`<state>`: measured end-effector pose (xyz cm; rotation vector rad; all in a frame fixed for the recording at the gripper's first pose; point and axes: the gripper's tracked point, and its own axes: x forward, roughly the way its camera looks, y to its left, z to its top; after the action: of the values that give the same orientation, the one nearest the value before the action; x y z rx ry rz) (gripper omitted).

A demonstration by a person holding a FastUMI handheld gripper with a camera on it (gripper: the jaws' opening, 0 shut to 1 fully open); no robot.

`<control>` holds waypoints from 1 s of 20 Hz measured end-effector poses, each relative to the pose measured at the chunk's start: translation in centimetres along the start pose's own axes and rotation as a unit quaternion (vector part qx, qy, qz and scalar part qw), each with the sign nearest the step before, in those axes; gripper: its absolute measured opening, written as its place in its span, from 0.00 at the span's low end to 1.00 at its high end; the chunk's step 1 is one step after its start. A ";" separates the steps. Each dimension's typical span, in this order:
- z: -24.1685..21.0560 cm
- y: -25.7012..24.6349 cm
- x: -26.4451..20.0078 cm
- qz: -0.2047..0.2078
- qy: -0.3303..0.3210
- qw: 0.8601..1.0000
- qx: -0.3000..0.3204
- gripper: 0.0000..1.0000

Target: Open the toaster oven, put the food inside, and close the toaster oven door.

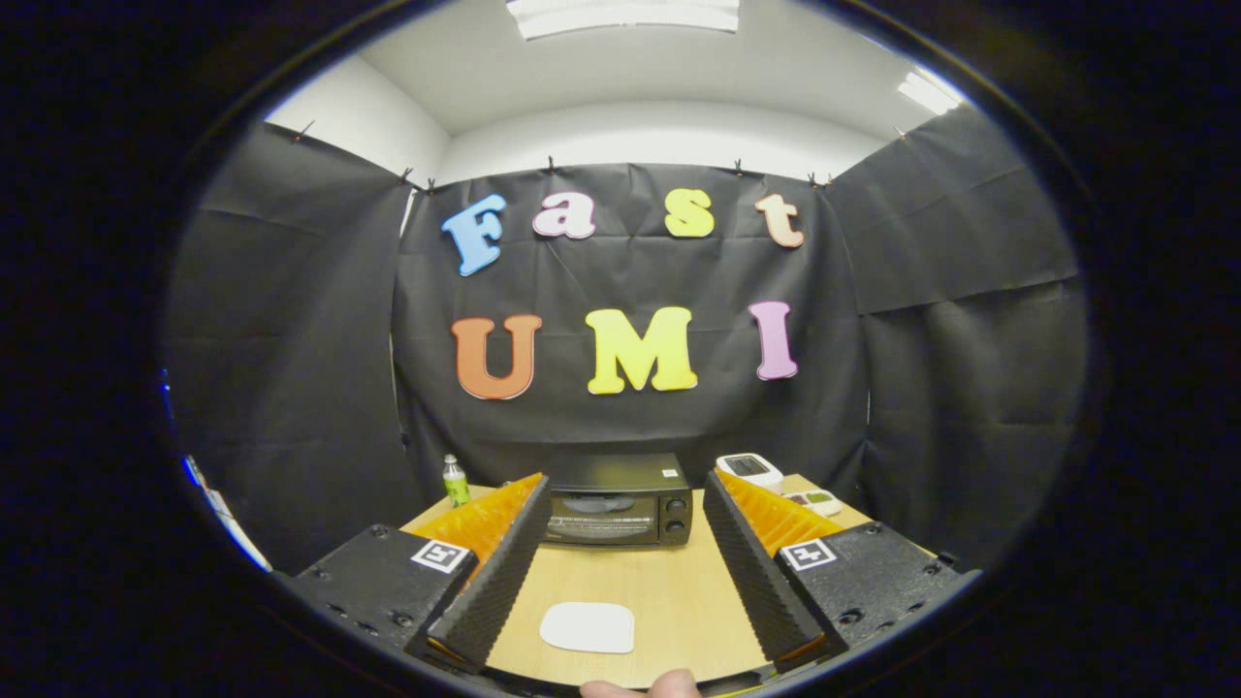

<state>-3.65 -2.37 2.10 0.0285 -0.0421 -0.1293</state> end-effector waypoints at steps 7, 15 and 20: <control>-0.1 0.4 -2.5 -0.005 -0.001 1.000 -0.010 1.00; -2.0 1.0 -2.0 0.014 0.033 0.999 0.012 1.00; -2.1 1.6 -2.0 0.014 0.028 0.999 0.003 1.00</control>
<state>-5.31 -0.44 0.03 0.0373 0.0134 -0.1002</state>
